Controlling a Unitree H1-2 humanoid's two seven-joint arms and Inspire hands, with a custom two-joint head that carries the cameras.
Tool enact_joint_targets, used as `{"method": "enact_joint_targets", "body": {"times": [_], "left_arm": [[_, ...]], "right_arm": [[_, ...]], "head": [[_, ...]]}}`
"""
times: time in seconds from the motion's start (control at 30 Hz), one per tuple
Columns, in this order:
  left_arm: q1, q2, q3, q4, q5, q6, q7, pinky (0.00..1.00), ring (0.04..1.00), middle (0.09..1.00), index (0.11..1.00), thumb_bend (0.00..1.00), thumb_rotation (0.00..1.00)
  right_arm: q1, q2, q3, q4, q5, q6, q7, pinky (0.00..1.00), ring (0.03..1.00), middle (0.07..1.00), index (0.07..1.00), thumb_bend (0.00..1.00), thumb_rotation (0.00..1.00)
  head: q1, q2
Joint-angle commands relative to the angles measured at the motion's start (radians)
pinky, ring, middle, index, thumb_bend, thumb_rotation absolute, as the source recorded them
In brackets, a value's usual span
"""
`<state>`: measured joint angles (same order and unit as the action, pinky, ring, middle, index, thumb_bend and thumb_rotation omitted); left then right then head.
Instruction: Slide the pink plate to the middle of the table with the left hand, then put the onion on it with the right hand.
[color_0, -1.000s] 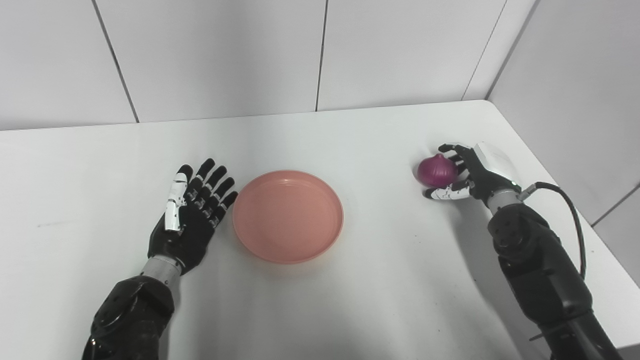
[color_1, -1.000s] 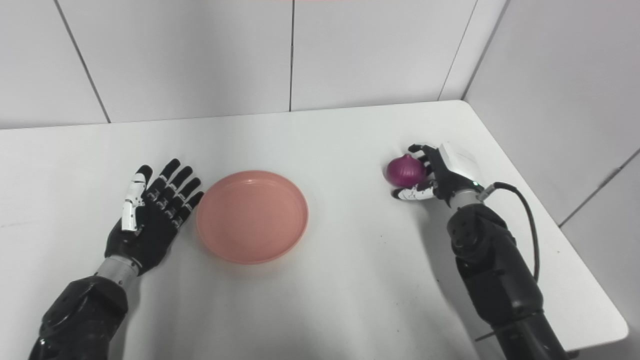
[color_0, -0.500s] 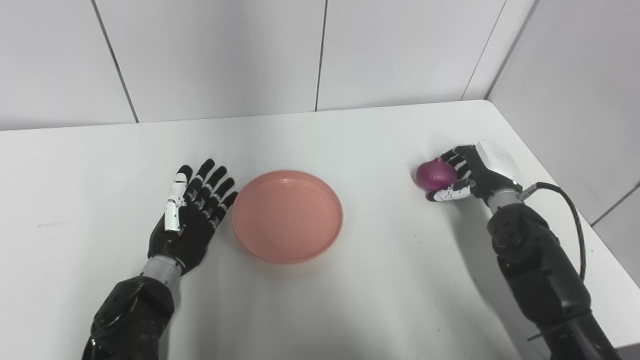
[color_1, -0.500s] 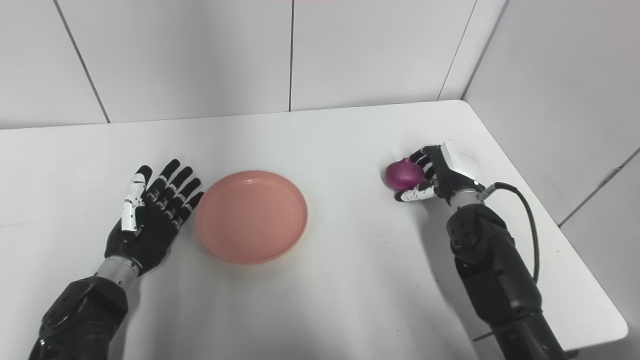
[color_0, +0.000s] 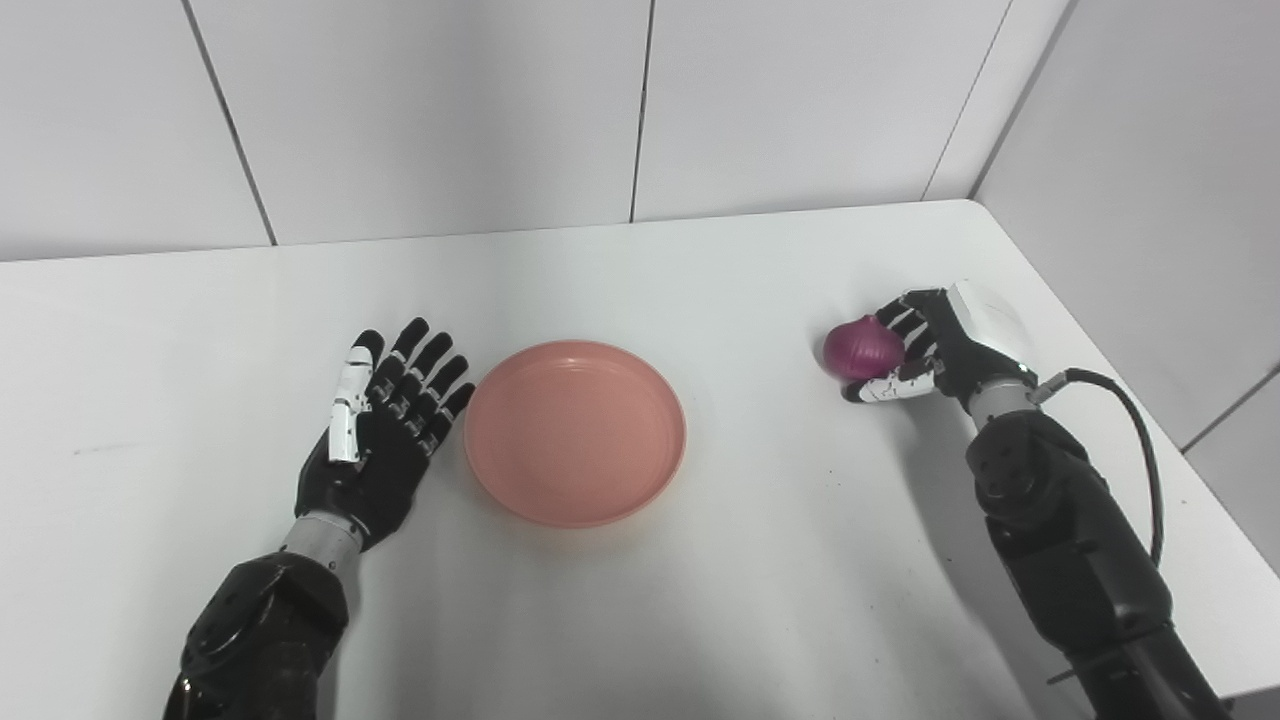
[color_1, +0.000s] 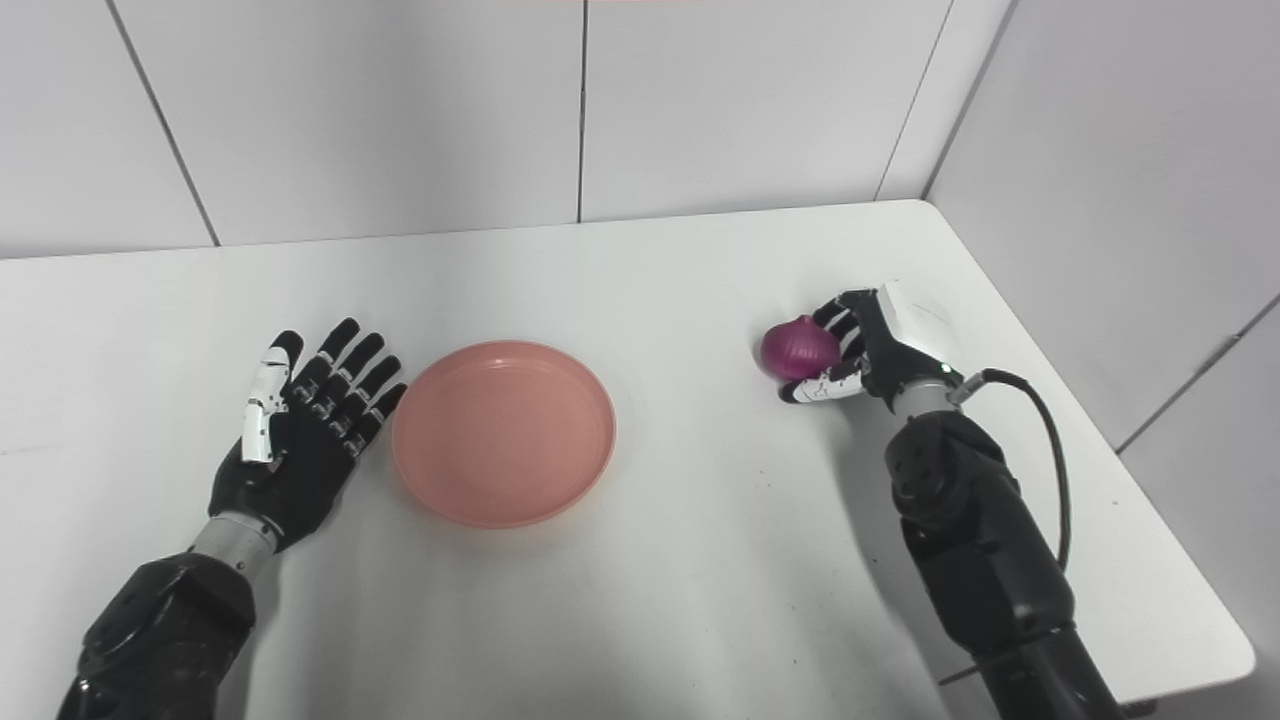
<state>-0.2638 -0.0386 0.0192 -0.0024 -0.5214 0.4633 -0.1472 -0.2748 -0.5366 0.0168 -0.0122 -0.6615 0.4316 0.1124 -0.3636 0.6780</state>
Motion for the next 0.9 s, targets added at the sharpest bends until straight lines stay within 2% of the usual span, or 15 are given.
{"method": "enact_joint_targets", "body": {"times": [0.0, 0.2, 0.27, 0.37, 0.87], "left_arm": [[0.0, 0.002, -0.005, 0.001, 0.005, 0.005, 0.009, 0.96, 0.977, 0.985, 0.977, 0.44, 1.0], [-0.001, 0.001, -0.003, 0.003, 0.009, 0.005, 0.008, 0.96, 0.977, 0.985, 0.977, 0.44, 1.0], [-0.001, 0.0, -0.005, 0.002, 0.015, 0.004, 0.011, 0.95, 0.972, 0.979, 0.971, 0.44, 1.0], [-0.001, 0.001, -0.006, 0.0, 0.018, 0.004, 0.011, 0.95, 0.971, 0.979, 0.97, 0.44, 1.0], [-0.001, -0.001, -0.007, 0.0, 0.017, 0.005, 0.017, 0.94, 0.969, 0.979, 0.97, 0.44, 1.0]], "right_arm": [[-0.036, -0.016, -0.007, -0.016, -0.002, -0.04, -0.038, 0.33, 0.418, 0.493, 0.547, 0.63, 0.16], [-0.032, -0.003, -0.017, -0.023, 0.03, -0.057, -0.055, 0.31, 0.402, 0.472, 0.522, 0.63, 0.15], [-0.03, 0.001, -0.022, -0.027, 0.049, -0.071, -0.058, 0.38, 0.47, 0.519, 0.541, 0.62, 0.1], [-0.028, 0.003, -0.031, -0.034, 0.079, -0.084, -0.055, 0.4, 0.476, 0.521, 0.547, 0.61, 0.07], [-0.045, 0.024, -0.032, -0.061, 0.136, -0.092, -0.078, 0.46, 0.524, 0.559, 0.576, 0.57, 0.07]], "head": [[0.002, -0.001], [0.006, -0.001], [0.006, -0.001], [0.009, -0.001], [0.013, 0.0]]}}
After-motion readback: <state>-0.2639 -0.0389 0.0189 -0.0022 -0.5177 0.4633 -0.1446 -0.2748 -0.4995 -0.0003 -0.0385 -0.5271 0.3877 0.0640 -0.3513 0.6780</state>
